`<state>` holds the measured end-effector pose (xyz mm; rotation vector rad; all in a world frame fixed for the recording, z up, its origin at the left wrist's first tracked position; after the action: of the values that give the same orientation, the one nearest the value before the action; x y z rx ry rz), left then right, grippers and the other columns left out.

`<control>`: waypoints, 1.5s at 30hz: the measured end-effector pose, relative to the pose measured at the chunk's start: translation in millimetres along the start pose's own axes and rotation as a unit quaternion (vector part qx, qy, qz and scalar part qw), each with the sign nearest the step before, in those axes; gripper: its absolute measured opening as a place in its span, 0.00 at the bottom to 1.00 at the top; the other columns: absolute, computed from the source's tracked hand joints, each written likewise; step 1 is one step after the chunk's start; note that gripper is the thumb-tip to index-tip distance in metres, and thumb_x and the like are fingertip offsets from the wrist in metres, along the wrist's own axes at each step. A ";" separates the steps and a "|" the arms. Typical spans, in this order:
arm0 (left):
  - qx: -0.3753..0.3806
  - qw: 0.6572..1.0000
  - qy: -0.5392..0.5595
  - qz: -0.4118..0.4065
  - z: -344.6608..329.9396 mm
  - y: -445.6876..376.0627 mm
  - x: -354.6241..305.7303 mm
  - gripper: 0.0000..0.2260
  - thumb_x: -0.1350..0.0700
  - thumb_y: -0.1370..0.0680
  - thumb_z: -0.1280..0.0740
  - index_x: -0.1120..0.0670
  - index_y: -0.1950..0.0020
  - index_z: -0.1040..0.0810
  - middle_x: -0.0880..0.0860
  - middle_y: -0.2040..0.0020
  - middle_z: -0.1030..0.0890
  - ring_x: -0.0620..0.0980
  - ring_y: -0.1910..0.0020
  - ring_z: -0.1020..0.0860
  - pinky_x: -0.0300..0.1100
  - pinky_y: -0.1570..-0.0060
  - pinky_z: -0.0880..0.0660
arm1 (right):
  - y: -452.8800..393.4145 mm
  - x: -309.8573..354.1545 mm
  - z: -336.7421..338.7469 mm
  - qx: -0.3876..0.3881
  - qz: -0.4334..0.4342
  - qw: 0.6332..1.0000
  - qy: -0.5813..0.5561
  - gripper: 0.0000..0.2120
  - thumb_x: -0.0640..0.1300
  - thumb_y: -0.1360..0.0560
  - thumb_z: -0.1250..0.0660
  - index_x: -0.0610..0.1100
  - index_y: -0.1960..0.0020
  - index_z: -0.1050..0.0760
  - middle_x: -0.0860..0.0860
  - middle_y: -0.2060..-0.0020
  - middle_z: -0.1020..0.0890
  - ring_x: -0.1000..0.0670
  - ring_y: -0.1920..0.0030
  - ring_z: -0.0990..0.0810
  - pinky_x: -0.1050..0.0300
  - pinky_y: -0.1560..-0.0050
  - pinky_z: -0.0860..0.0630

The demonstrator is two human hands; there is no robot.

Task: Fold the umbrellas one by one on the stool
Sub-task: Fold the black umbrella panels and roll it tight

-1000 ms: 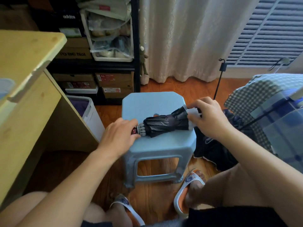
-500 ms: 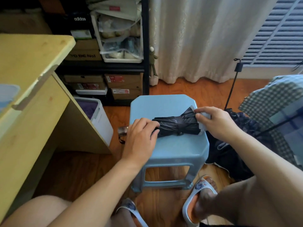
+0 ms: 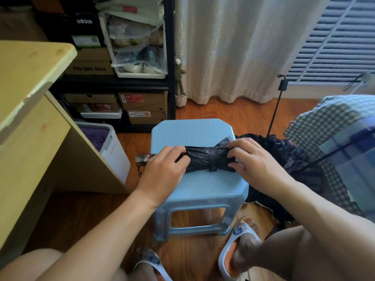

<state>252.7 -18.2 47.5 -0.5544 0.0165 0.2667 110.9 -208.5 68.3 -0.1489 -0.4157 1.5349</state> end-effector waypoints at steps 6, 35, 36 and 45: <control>0.001 0.999 0.041 -0.010 -8.0 11.4 12.5 0.08 0.57 0.21 0.29 0.57 0.43 0.18 0.56 0.38 0.21 0.56 0.40 0.23 0.48 0.41 0.25 | 6.2 10.6 0.5 0.003 0.037 0.996 0.083 0.02 0.33 0.21 0.33 0.35 0.50 0.21 0.37 0.37 0.23 0.35 0.33 0.26 0.45 0.35 0.25; 0.078 0.993 0.054 -0.066 2.8 35.4 -8.3 0.24 0.63 0.28 0.25 0.46 0.34 0.18 0.56 0.33 0.25 0.59 0.37 0.24 0.57 0.46 0.25 | 2.5 -16.9 28.0 0.059 -0.312 0.940 -0.125 0.23 0.59 0.18 0.39 0.49 0.27 0.28 0.51 0.32 0.26 0.48 0.30 0.31 0.54 0.31 0.34; 0.087 0.992 0.058 -0.066 6.0 38.5 -12.0 0.20 0.61 0.28 0.25 0.46 0.37 0.16 0.55 0.34 0.25 0.59 0.37 0.25 0.57 0.46 0.25 | 6.0 -19.5 16.6 0.110 -0.348 0.917 -0.164 0.27 0.59 0.18 0.38 0.50 0.23 0.33 0.50 0.29 0.29 0.49 0.27 0.32 0.55 0.29 0.36; 0.040 0.919 0.293 0.263 9.5 29.9 -1.5 0.19 0.43 0.21 0.32 0.44 0.31 0.23 0.39 0.45 0.32 0.41 0.52 0.26 0.42 0.49 0.23 | 30.2 -11.4 14.1 0.099 -0.266 0.940 -0.187 0.24 0.46 0.26 0.23 0.57 0.33 0.24 0.57 0.39 0.27 0.50 0.33 0.34 0.51 0.32 0.35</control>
<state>243.1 10.8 40.2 -0.5249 0.7652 0.6125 77.8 -220.8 68.7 0.3936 -0.5459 1.0523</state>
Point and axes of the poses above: each hand's wrist, its own y-axis away from the middle knuckle, its own z-axis out of the back of the hand, x = y × z, the point moved 5 cm from there along -y, towards the middle knuckle
